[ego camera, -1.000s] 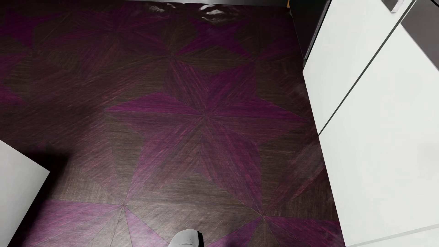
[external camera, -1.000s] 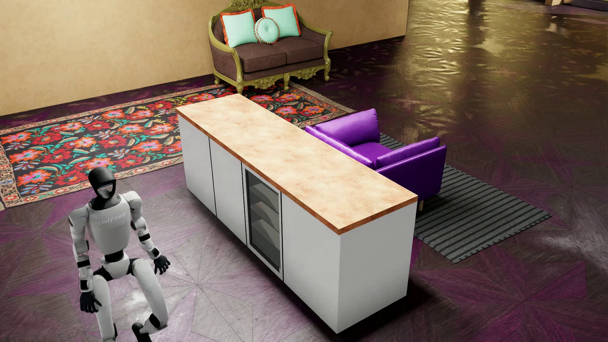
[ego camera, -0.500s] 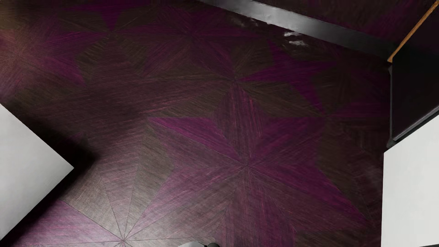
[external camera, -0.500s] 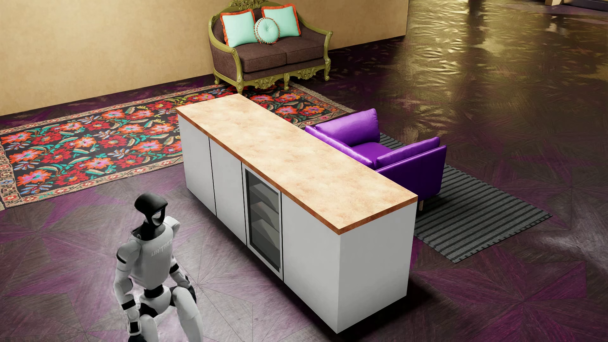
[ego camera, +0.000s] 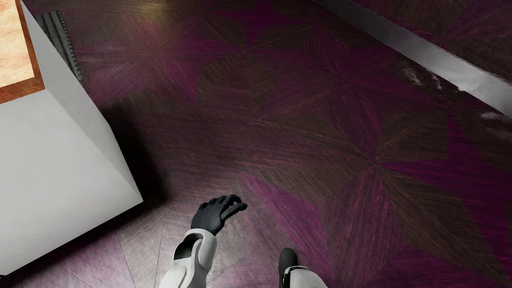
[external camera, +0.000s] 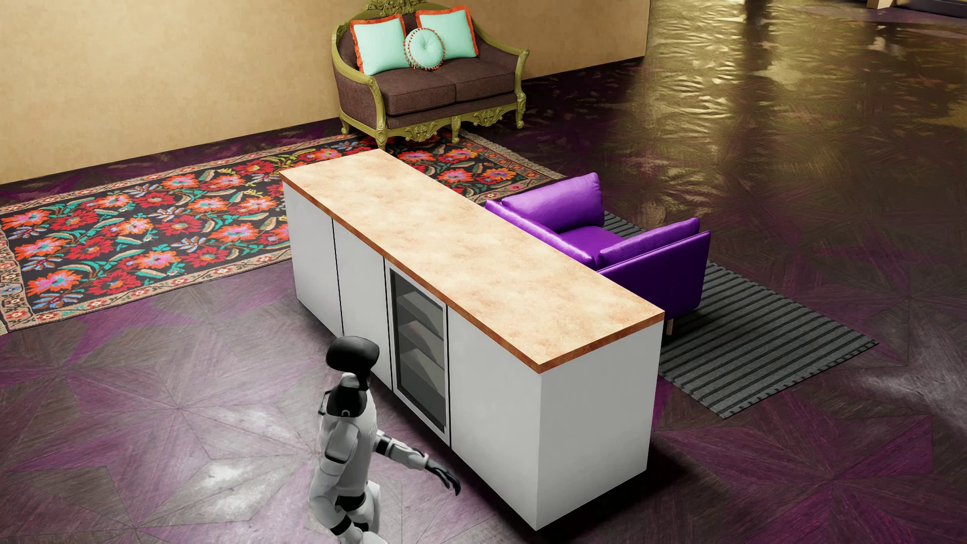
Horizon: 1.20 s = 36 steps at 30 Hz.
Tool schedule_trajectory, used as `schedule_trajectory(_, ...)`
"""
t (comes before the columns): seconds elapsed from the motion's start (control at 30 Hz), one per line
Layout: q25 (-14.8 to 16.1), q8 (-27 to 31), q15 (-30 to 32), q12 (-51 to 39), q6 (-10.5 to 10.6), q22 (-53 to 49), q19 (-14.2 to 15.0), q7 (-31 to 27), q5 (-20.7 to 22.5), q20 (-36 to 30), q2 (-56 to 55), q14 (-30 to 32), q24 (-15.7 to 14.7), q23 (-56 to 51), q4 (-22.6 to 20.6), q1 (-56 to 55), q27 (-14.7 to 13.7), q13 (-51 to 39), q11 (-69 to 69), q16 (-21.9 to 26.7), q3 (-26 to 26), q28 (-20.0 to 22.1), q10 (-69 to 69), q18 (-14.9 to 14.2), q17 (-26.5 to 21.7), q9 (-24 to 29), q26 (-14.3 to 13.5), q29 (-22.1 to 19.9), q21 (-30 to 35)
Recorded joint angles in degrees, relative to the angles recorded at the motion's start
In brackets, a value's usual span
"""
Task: Circle the counter
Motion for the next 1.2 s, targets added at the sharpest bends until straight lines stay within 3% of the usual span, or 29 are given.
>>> schedule_trajectory(0.03,2.2,-1.5,-2.7,0.4,0.8,7.0,-0.4,0.6,-0.6,0.7,0.2,4.2,3.0,-1.0,1.3,0.3,0.3,1.4,5.7,0.2,-0.3,-0.3,4.5,-0.4,1.4,0.2,4.4,-1.5,-2.8)
schedule_trajectory(0.07,4.3,-3.4,-7.4,0.2,1.7,16.1,-1.0,1.8,-1.4,2.9,0.7,9.1,4.4,-1.6,2.9,-1.9,0.5,2.8,10.9,-0.7,-0.7,-0.5,12.5,-3.2,2.5,0.4,9.4,-2.9,-5.3)
schedule_trajectory(0.1,5.4,-5.4,-10.7,-0.5,2.6,26.6,-0.7,4.2,-1.8,5.2,2.0,13.4,6.2,-0.8,5.1,-6.5,1.0,3.4,13.5,-1.4,-1.3,-2.9,23.7,-9.7,3.4,0.6,17.1,-3.7,-7.0)
schedule_trajectory(0.13,5.7,-7.5,-13.2,-1.2,3.6,37.9,-0.5,7.2,-2.1,6.8,4.0,18.9,12.0,0.8,8.7,-12.2,1.7,3.1,14.4,0.1,-1.8,-7.3,34.8,-15.1,4.0,0.7,20.3,-4.1,-7.7)
schedule_trajectory(0.17,4.6,-9.2,-15.4,-1.0,4.6,44.9,-0.6,10.1,-1.9,1.3,6.2,21.3,19.9,2.8,12.8,-18.2,2.5,1.9,14.4,1.1,-2.1,-15.8,43.4,-14.4,3.2,0.8,20.9,-3.3,-7.6)
schedule_trajectory(0.2,2.2,-10.5,-17.3,0.4,5.5,46.5,-0.7,12.7,-1.7,-4.8,8.5,18.3,27.2,4.5,16.2,-23.7,2.5,0.5,13.9,3.6,-1.9,-21.7,49.2,-11.9,1.6,0.9,13.7,-1.8,-6.4)
schedule_trajectory(0.23,0.2,-11.3,-18.7,3.2,6.4,43.4,-0.6,15.1,-1.1,-5.7,10.9,16.3,30.1,5.7,18.8,-28.8,1.4,-0.7,12.8,6.2,-1.3,-21.3,52.6,-11.1,0.0,0.9,5.8,-1.0,-5.7)
schedule_trajectory(0.27,-0.7,-11.9,-19.7,7.1,7.1,39.8,-0.5,16.6,-0.3,0.8,13.4,16.3,26.4,5.8,20.0,-33.4,1.0,-1.5,11.3,7.1,-0.4,-19.0,53.5,-11.0,-0.4,0.9,2.6,-1.0,-5.1)
schedule_trajectory(0.3,-0.8,-12.4,-20.8,12.0,7.6,36.2,-0.2,17.6,0.5,10.1,15.9,16.6,19.6,5.9,20.4,-37.5,-0.2,-1.8,9.9,6.3,0.5,-16.7,51.7,-12.1,-0.8,0.8,2.7,-1.4,-5.0)
schedule_trajectory(0.37,-0.4,-12.9,-23.1,19.3,8.3,29.8,0.6,18.6,1.9,25.9,20.5,14.1,5.8,6.0,20.2,-43.7,-0.9,-3.9,7.5,0.7,1.9,-11.3,41.0,-11.6,-1.1,0.5,7.3,-1.7,-5.4)
schedule_trajectory(0.4,-0.5,-13.0,-24.2,21.7,8.5,27.3,1.0,20.0,2.6,30.0,22.5,13.9,1.5,6.1,20.9,-45.2,-0.8,-5.4,6.6,-1.8,2.3,-6.9,31.7,-10.5,-1.5,0.3,9.2,-1.8,-5.1)
schedule_trajectory(0.43,-0.8,-13.0,-25.2,23.5,8.6,25.6,1.5,22.9,3.0,31.8,24.3,14.1,-0.7,6.5,21.8,-44.9,-0.6,-7.4,5.4,-4.1,2.7,-2.2,19.4,-10.7,-2.2,0.1,10.9,-1.7,-4.4)
schedule_trajectory(0.5,-2.1,-12.3,-26.7,25.7,8.7,24.9,2.5,29.4,4.7,31.1,27.9,19.4,0.0,8.8,22.4,-42.8,0.1,-12.3,2.8,-7.2,3.2,1.7,-7.6,-10.8,-3.2,-0.2,14.0,-1.2,-1.8)
schedule_trajectory(0.57,-3.8,-12.1,-28.7,25.9,8.5,26.4,3.5,28.1,6.4,26.7,32.0,13.4,4.8,11.2,22.4,-46.2,0.0,-16.7,0.7,-7.6,3.5,-3.1,-16.8,-19.0,-3.7,-0.3,14.9,-0.8,1.3)
schedule_trajectory(0.6,-4.3,-12.4,-29.6,25.1,8.2,27.6,4.0,24.9,6.6,23.0,34.5,15.1,9.4,11.0,22.4,-48.5,-0.5,-17.4,-0.3,-6.5,3.5,-5.9,-13.8,-14.5,-3.7,-0.3,12.9,-1.1,2.2)
schedule_trajectory(0.67,-3.6,-12.4,-30.3,23.5,7.6,26.9,5.4,27.6,6.8,19.0,39.8,17.8,18.4,8.0,24.3,-48.8,-2.2,-16.7,-1.8,-5.0,3.9,-6.3,-7.2,-8.0,-3.1,-0.4,11.1,-2.3,3.2)
schedule_trajectory(0.7,-2.5,-11.0,-29.4,24.0,7.2,24.2,6.1,31.8,6.3,21.0,41.8,19.3,19.2,6.6,26.8,-47.6,-3.1,-16.3,-1.9,-6.4,4.2,-4.0,-3.8,-4.2,-2.8,-0.6,11.3,-2.0,4.0)
schedule_trajectory(0.73,-0.8,-9.6,-27.3,24.5,6.6,21.2,5.9,34.0,5.5,24.4,43.7,23.3,17.2,4.8,28.3,-46.2,-4.0,-15.4,-0.8,-8.6,4.7,-1.5,-1.2,-0.8,-2.7,-0.8,12.2,-1.6,4.7)
schedule_trajectory(0.8,2.2,-8.5,-21.0,21.8,4.1,19.8,4.1,34.6,1.9,30.5,44.0,17.3,8.0,0.4,27.3,-44.9,-3.9,-10.8,6.9,-12.2,5.3,1.0,6.3,-0.8,-3.1,-0.8,13.1,-1.4,4.3)
schedule_trajectory(0.83,2.9,-9.6,-15.7,18.7,2.8,22.3,1.6,34.8,-1.0,31.5,41.4,14.8,4.9,-1.5,25.3,-43.7,-2.6,-7.9,14.4,-11.9,5.3,-0.7,7.6,-1.0,-2.8,-0.7,13.6,-1.8,3.2)
schedule_trajectory(0.87,3.1,-11.0,-10.8,14.4,1.5,26.6,0.2,34.6,-4.5,30.1,38.1,13.5,5.3,-2.5,22.6,-41.7,-1.4,-5.1,23.3,-10.2,5.1,-3.9,6.7,-1.3,-2.2,-0.6,14.8,-1.6,2.1)
schedule_trajectory(0.9,2.8,-11.3,-5.0,9.9,0.3,31.5,-2.2,33.9,-7.5,26.1,34.1,12.7,9.8,-3.0,19.6,-39.4,-0.6,-2.6,31.5,-7.4,4.6,-6.8,4.8,-1.5,-1.8,-0.6,15.5,-0.5,1.6)
schedule_trajectory(0.93,2.3,-8.4,-2.9,5.0,-0.7,35.6,-0.8,32.8,-6.9,19.2,29.2,12.1,18.1,-2.3,16.9,-37.2,0.0,-1.1,37.2,-4.3,4.1,-11.2,2.8,-1.8,-1.3,-0.5,13.8,0.2,1.6)
schedule_trajectory(0.97,1.3,-5.1,-7.3,0.3,-1.3,37.3,0.7,31.5,-4.3,12.2,24.5,11.6,27.1,-1.5,14.7,-35.0,0.3,0.1,39.7,-1.5,3.6,-13.7,0.7,-2.0,-1.1,-0.6,9.8,1.2,1.5)
schedule_trajectory(1.0,0.2,-4.1,-13.9,-3.7,-1.8,36.7,0.1,30.2,-3.8,8.4,20.8,11.1,33.3,-0.8,12.8,-33.1,0.5,1.1,39.5,-0.1,3.3,-13.5,-1.0,-2.3,-1.3,-0.9,6.3,2.4,1.4)
schedule_trajectory(1.03,-0.2,-6.0,-17.4,-6.7,-2.1,34.7,-2.2,28.8,-5.8,7.8,18.1,10.6,35.8,0.1,11.0,-31.1,0.6,1.7,36.6,0.1,3.0,-11.6,-3.1,-2.5,-1.8,-1.2,4.6,2.8,0.8)
schedule_trajectory(1.07,-0.3,-9.0,-19.1,-8.7,-2.5,31.7,-3.0,27.3,-8.0,10.2,16.5,10.4,33.8,0.7,9.3,-28.7,0.7,2.2,31.0,-1.1,2.6,-8.2,-5.6,-2.8,-2.0,-1.5,4.1,2.6,0.1)
schedule_trajectory(1.13,-0.5,-15.8,-19.0,-11.3,-3.4,25.1,-6.1,24.1,-9.0,17.7,14.3,9.5,20.3,1.6,6.7,-24.6,0.7,2.6,14.2,-4.9,1.7,-2.2,-9.6,-3.4,-2.2,-1.8,3.3,2.4,-0.7)
schedule_trajectory(1.2,0.1,-16.3,-14.5,-12.4,-3.6,19.9,-2.0,21.3,-4.4,19.8,10.5,6.8,7.2,1.6,5.6,-21.8,0.3,2.6,1.5,-6.3,0.9,0.4,-9.8,-4.0,-1.8,-1.5,0.6,1.9,-1.5)
